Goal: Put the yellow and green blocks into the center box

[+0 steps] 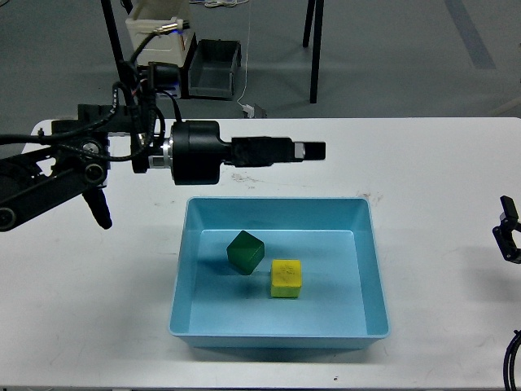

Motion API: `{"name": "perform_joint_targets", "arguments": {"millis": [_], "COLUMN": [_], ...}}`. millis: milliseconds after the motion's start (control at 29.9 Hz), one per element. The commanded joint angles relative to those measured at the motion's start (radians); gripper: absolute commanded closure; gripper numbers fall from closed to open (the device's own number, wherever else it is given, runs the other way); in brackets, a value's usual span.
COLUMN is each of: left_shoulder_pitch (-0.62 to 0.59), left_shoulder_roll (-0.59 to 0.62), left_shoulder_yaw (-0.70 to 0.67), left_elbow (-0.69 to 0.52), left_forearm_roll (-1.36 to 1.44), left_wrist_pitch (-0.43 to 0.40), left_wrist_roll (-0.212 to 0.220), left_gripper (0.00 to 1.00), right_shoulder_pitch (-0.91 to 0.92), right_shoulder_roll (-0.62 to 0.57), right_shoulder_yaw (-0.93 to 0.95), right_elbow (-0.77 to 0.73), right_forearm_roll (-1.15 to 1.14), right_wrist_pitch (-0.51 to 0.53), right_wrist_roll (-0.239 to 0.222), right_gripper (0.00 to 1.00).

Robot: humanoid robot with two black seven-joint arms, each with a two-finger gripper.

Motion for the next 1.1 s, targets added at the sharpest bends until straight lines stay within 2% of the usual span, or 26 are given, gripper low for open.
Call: {"name": "perform_joint_targets", "arguments": {"millis": [0, 67, 267, 334, 435, 501, 602, 702, 969, 1070], "left_shoulder_pitch": [0.257, 0.353, 0.505, 0.545, 0.609, 0.64, 0.672, 0.726, 0.763, 0.767], "left_shoulder_roll": [-0.015, -0.026, -0.082, -0.082, -0.084, -0.084, -0.088, -0.122, -0.127, -0.125], "left_shoulder_yaw": [-0.26, -0.345, -0.425, -0.414, -0.405, -0.375, -0.361, -0.364, -0.361, -0.359], "left_elbow": [-0.001, -0.001, -0.001, -0.001, -0.001, -0.004, -0.013, -0.033, -0.107, -0.115], "left_forearm_roll": [-0.156, -0.265, -0.657, -0.879, -1.183, -1.28, -1.319, -1.412, -1.65, -1.739], "left_wrist_pitch": [0.086, 0.12, 0.281, 0.256, 0.158, 0.124, 0.115, 0.106, 0.081, 0.031], "left_wrist_roll": [0.0, 0.0, 0.0, 0.0, 0.0, 0.0, 0.0, 0.0, 0.0, 0.0], "left_gripper": [0.01, 0.0, 0.0, 0.0, 0.0, 0.0, 0.0, 0.0, 0.0, 0.0], "right_shoulder_pitch": [0.046, 0.07, 0.121, 0.122, 0.11, 0.096, 0.066, 0.038, -0.01, -0.017], "right_shoulder_roll": [0.014, 0.016, 0.015, 0.026, 0.064, 0.089, 0.111, 0.121, 0.131, 0.132], "right_shoulder_yaw": [-0.016, -0.033, -0.048, -0.05, -0.048, -0.047, -0.049, -0.044, -0.042, -0.044], "right_elbow": [-0.001, -0.004, -0.015, -0.015, -0.015, -0.015, -0.015, -0.013, -0.005, -0.005], "right_forearm_roll": [0.18, 0.333, 0.633, 0.686, 0.737, 0.774, 0.803, 0.822, 0.9, 0.901], "right_wrist_pitch": [0.015, 0.038, 0.041, 0.041, 0.042, 0.042, 0.041, 0.039, 0.039, 0.039], "right_wrist_roll": [-0.063, -0.114, -0.203, -0.22, -0.249, -0.276, -0.3, -0.3, -0.3, -0.298], "right_gripper": [0.0, 0.0, 0.0, 0.0, 0.0, 0.0, 0.0, 0.0, 0.0, 0.0]}}
